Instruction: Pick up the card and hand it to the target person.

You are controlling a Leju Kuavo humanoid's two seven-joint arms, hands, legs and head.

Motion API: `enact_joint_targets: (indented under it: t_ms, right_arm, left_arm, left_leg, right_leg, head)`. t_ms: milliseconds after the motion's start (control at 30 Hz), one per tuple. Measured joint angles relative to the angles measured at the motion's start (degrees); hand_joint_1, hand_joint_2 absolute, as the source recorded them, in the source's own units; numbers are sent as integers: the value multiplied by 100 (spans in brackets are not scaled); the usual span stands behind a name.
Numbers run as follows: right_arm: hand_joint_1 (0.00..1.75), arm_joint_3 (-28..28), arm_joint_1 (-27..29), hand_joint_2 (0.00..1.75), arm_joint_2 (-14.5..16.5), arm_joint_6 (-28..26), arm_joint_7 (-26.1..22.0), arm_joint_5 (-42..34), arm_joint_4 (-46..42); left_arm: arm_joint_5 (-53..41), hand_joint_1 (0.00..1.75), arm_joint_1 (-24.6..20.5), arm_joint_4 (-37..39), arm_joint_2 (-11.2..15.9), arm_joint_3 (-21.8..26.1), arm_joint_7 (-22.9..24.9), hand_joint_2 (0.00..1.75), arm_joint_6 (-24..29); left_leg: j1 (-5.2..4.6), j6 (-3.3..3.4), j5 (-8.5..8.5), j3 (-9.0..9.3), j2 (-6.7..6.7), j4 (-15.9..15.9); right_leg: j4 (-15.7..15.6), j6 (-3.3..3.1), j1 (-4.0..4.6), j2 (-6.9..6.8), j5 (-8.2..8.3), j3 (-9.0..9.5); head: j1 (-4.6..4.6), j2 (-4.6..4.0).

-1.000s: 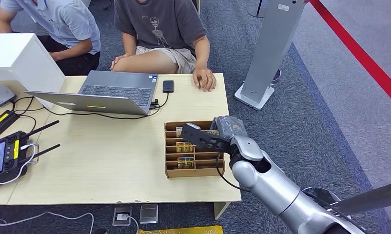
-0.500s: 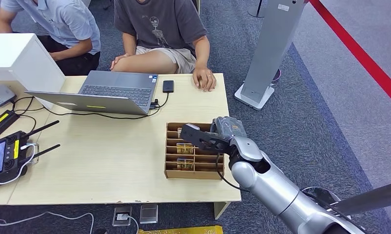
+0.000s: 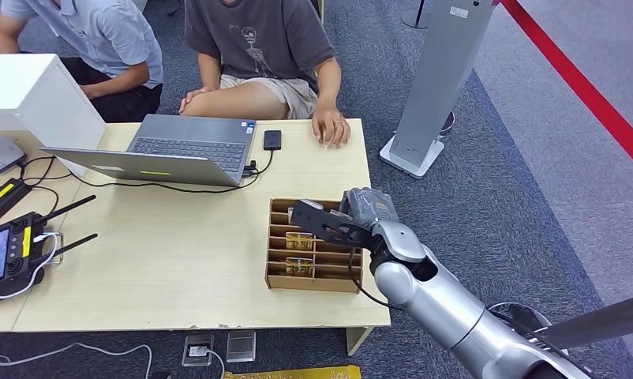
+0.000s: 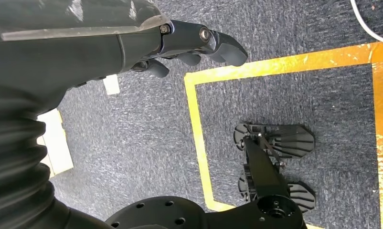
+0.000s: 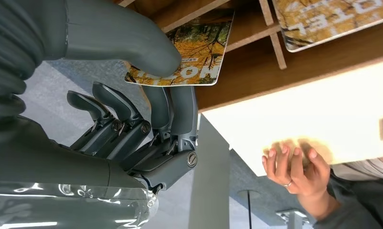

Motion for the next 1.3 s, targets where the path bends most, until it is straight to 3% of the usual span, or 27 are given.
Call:
enact_joint_targets:
  t_ms: [433, 567, 667, 867, 967, 1133, 1300]
  right_arm:
    - [175, -133, -75, 175, -187, -137, -385, 96, -1241]
    - [175, -214, -172, 175, -219, -316, -852, 155, -1618]
    - [175, -222, -381, 175, -173, -437, -1476, 129, -1606]
    - [175, -169, -1175, 175, 334, -1048, -3075, -164, -104]
    - [175, -145, -1594, 175, 682, -1249, -3557, -238, 1056]
    - [175, -136, -2078, 175, 1095, -1355, -3646, -200, 2523]
    - [175, -132, -2339, 175, 1316, -1492, -3603, -74, 3416]
  left_arm:
    - [43, 0, 3, 0, 0, 0, -101, 175, -66]
    - [53, 0, 3, 0, 0, 0, -173, 175, -77]
    - [-8, 0, 0, 0, 0, -1, -260, 175, -123]
    - [-203, 0, -62, 0, 0, -54, -438, 175, -236]
    - [-239, 0, -118, 0, 1, -98, -463, 175, -270]
    - [-235, 0, -142, 1, 13, -165, -457, 175, -282]
    - [-179, 0, -114, 2, 66, -191, -380, 175, -280]
  left_leg:
    - [0, 0, 0, 1, 0, 0]
    - [0, 0, 0, 0, 0, 0]
    - [0, 0, 0, -2, 0, 0]
    - [0, -3, 9, -5, -3, -1]
    - [0, -1, 13, -7, -9, -1]
    - [0, 0, 14, -10, -11, 0]
    - [0, 0, 13, -13, -9, 0]
  right_leg:
    - [0, 0, 0, 0, 0, 0]
    - [0, 0, 0, 1, 0, 1]
    - [1, 0, 0, 0, 0, 2]
    - [5, -4, 0, -7, 3, 4]
    - [7, -4, 0, -17, 4, 4]
    - [7, -4, 0, -20, 4, -1]
    - [6, -4, 0, -19, 4, -5]
  head:
    - [0, 0]
    - [1, 0]
    - [0, 0]
    - [-3, 0]
    - [-6, 0]
    - [-3, 0]
    - [2, 0]
